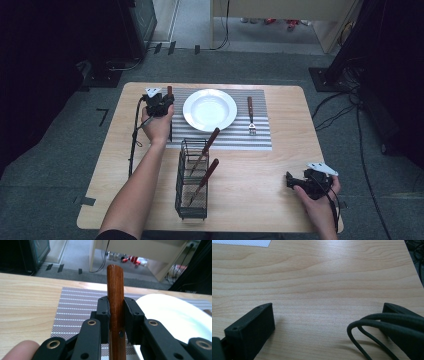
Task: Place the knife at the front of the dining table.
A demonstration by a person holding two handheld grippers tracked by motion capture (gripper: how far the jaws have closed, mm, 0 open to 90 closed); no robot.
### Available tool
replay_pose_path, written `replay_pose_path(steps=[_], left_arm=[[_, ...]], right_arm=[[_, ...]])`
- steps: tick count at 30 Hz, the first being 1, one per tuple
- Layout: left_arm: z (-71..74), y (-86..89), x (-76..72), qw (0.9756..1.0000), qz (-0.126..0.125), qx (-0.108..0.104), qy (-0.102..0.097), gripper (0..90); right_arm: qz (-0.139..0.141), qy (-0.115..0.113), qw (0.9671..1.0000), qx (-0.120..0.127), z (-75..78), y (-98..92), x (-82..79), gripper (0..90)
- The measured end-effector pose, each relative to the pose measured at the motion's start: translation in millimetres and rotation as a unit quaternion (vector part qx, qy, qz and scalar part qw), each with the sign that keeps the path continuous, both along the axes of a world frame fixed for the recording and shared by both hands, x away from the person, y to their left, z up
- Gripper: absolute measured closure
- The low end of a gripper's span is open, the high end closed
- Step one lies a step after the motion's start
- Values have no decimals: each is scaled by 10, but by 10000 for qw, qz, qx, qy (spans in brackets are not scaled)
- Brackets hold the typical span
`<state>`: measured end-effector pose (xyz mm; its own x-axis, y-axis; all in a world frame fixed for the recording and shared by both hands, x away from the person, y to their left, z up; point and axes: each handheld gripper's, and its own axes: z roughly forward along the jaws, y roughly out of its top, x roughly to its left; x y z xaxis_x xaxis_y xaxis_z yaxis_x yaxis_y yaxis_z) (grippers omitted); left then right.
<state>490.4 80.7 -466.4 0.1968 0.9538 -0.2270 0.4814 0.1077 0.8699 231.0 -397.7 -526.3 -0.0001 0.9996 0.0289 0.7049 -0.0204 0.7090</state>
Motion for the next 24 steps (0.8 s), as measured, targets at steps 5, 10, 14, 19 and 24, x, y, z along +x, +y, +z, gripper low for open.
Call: replay_pose_path(steps=[5, 10, 14, 19, 24], left_arm=[[-74, 1, 103, 9998, 38, -50, 210, 771], [-162, 18, 205, 9990, 81, -109, 429, 773], [-233, -7, 267, 9982, 60, -127, 585, 776], [-321, -18, 361, 9972, 106, -125, 734, 779], [-356, 11, 404, 9959, 175, -195, 869, 782]], right_arm=[[5, 1, 10000, 2, 0, -2, 3, 0], [16, -7, 10000, -13, -1, -5, 6, 0], [13, -7, 10000, -12, -1, -5, 5, 0], [17, 0, 10000, -3, 0, -5, 9, 0], [30, -6, 10000, -5, 0, -7, 11, 0]])
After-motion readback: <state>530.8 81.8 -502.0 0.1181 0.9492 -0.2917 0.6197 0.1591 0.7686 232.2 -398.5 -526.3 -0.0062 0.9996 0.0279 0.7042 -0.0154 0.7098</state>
